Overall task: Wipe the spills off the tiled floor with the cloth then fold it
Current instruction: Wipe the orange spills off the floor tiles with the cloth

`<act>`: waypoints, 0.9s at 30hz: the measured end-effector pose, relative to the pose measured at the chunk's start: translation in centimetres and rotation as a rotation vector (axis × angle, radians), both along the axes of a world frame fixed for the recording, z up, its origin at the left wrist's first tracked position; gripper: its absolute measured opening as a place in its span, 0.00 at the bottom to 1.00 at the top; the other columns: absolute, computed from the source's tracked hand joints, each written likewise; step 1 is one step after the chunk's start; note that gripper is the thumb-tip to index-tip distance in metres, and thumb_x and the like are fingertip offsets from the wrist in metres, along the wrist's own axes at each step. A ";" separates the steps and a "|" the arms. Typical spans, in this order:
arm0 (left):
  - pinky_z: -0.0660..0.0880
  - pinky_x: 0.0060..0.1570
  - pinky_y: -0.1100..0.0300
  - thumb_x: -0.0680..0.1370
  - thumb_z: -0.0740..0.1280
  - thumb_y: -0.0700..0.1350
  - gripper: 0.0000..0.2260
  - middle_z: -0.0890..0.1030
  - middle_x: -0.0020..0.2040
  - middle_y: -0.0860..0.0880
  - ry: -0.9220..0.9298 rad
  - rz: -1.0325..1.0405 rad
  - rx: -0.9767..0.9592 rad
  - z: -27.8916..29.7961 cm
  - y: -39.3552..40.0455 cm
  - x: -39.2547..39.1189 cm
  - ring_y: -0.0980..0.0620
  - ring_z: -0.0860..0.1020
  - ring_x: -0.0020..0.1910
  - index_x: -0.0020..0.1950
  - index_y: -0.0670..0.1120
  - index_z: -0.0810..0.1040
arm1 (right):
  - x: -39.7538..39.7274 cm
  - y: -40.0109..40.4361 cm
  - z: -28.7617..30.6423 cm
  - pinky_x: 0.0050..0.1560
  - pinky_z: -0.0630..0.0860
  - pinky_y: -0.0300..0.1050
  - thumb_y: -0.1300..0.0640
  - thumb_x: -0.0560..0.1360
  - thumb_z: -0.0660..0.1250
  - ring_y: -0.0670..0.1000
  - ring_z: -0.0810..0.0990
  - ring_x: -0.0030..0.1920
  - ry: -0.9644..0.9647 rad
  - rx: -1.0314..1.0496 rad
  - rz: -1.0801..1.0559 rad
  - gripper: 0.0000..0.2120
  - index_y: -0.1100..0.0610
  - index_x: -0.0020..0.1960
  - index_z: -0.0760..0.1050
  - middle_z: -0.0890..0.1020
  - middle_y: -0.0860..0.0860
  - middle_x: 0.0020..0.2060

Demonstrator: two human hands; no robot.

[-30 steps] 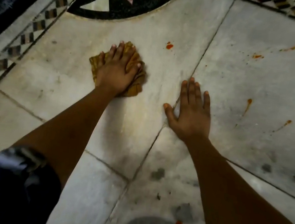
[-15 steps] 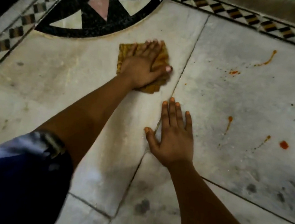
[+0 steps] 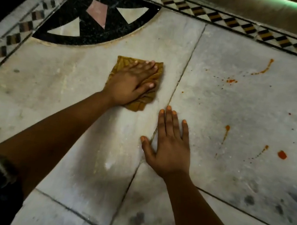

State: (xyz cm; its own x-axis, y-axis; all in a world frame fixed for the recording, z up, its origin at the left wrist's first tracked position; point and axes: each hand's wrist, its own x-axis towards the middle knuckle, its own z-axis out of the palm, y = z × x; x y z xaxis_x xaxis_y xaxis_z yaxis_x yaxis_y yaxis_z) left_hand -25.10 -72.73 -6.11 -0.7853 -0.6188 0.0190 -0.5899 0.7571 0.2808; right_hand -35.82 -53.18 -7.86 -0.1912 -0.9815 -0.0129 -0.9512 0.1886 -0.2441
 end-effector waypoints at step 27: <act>0.44 0.73 0.53 0.73 0.45 0.68 0.37 0.55 0.77 0.46 -0.091 0.151 0.035 0.1 -3.0 -6.3 0.50 0.53 0.76 0.77 0.48 0.51 | 0.0 0.0 0.0 0.71 0.50 0.55 0.37 0.74 0.51 0.54 0.58 0.74 -0.036 -0.021 -0.011 0.37 0.60 0.74 0.58 0.60 0.57 0.74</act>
State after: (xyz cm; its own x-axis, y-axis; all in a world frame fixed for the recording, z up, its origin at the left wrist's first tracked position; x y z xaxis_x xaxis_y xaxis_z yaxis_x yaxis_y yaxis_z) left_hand -31.44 -75.72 -6.05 -0.6807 -0.7290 -0.0717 -0.7205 0.6487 0.2453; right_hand -35.86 -53.20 -7.90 -0.2014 -0.9795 0.0004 -0.9398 0.1931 -0.2819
